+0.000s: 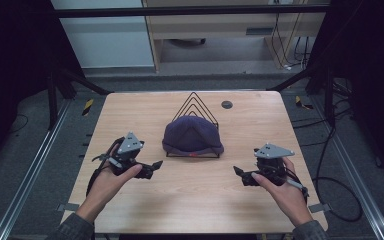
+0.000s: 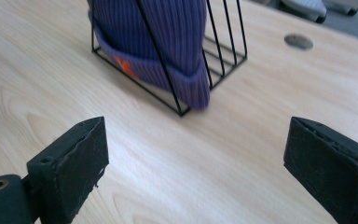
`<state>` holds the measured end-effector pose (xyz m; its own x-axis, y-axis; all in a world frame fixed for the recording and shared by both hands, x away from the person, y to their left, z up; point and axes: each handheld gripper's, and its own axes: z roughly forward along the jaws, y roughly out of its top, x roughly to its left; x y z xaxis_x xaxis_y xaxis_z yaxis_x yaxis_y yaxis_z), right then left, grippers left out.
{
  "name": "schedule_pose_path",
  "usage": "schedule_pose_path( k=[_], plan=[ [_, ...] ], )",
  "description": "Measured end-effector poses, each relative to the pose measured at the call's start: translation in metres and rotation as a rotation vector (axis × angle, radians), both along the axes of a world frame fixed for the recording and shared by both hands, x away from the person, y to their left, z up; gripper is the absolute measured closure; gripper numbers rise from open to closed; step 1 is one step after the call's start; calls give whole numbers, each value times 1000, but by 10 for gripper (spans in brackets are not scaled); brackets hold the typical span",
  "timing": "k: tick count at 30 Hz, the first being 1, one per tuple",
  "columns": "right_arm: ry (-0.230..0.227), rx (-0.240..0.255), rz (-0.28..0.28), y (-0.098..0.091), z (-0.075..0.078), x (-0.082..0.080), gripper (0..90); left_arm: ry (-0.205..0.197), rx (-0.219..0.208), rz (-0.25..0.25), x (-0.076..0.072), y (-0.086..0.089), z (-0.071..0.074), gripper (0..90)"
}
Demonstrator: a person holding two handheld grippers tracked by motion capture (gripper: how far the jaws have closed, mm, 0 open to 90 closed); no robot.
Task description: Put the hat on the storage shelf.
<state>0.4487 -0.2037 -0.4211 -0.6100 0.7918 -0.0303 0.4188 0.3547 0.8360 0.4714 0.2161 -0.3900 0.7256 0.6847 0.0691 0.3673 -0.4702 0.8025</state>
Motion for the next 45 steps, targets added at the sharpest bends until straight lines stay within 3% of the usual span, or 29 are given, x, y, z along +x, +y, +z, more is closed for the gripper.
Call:
schedule_pose_path(
  k=[6,11,19,27,32,36,44,45],
  plan=[
    [31,-4,-8,-11,-15,-2,79,24,-16,31,-2,21,-14,64],
    [68,-38,-34,-22,-34,0,112,52,12,78,-3,40,-29,65],
    [98,-93,-50,-33,-57,4,107,70,46,99,-1,55,-47,66],
    [129,-66,-65,-38,-65,6,107,109,60,133,4,71,-69,66],
    [148,-39,-80,-40,-69,10,107,132,45,162,8,81,-83,66],
    [163,-30,-114,-43,-74,16,102,146,53,177,12,86,-92,67],
    [204,-53,-115,-42,-86,19,82,215,92,181,17,82,-105,53],
    [171,-58,-122,-41,-90,16,74,234,94,184,17,79,-107,54]
  ],
)
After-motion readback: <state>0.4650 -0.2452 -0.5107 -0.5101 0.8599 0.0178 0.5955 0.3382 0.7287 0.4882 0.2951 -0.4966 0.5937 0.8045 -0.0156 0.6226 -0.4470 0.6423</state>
